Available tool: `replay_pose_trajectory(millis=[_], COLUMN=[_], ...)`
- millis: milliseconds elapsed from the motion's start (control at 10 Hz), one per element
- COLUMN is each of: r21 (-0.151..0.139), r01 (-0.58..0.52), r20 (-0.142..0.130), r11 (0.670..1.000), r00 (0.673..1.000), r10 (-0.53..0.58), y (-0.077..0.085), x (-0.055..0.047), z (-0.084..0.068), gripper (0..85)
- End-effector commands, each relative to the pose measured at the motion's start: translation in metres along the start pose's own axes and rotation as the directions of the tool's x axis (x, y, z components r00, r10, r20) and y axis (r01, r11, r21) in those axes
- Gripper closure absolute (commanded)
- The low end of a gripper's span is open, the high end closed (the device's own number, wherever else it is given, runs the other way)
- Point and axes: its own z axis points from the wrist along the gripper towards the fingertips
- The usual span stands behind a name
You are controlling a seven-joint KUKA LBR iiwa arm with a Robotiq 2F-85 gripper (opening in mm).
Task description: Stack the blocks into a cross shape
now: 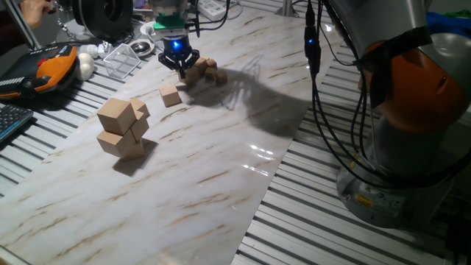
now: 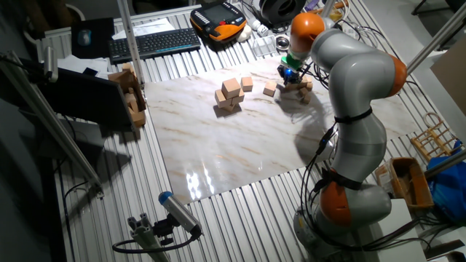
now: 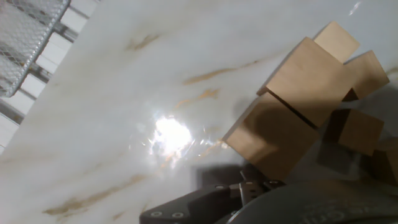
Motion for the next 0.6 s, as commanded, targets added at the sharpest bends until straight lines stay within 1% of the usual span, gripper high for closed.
replay_pose_trajectory(millis=[0,100,200,300,500], r21=[-0.001,-0.003,-0.003,-0.007,-0.009], r01=[0.001,-0.003,-0.019,-0.03,-0.033], r20=[-0.001,-0.006,-0.02,-0.042,-0.056], r11=[1.0,1.0,1.0,1.0,0.999], r00=[1.0,1.0,1.0,0.999,0.998], r10=[-0.001,0.003,0.018,0.03,0.032], y=[0.0002,0.0001,-0.0004,-0.0013,-0.0026], x=[0.0002,0.0009,0.0024,0.0052,0.0095], z=[0.0004,0.0012,0.0016,0.0034,0.0063], gripper=[85.0,85.0,85.0,85.0,85.0])
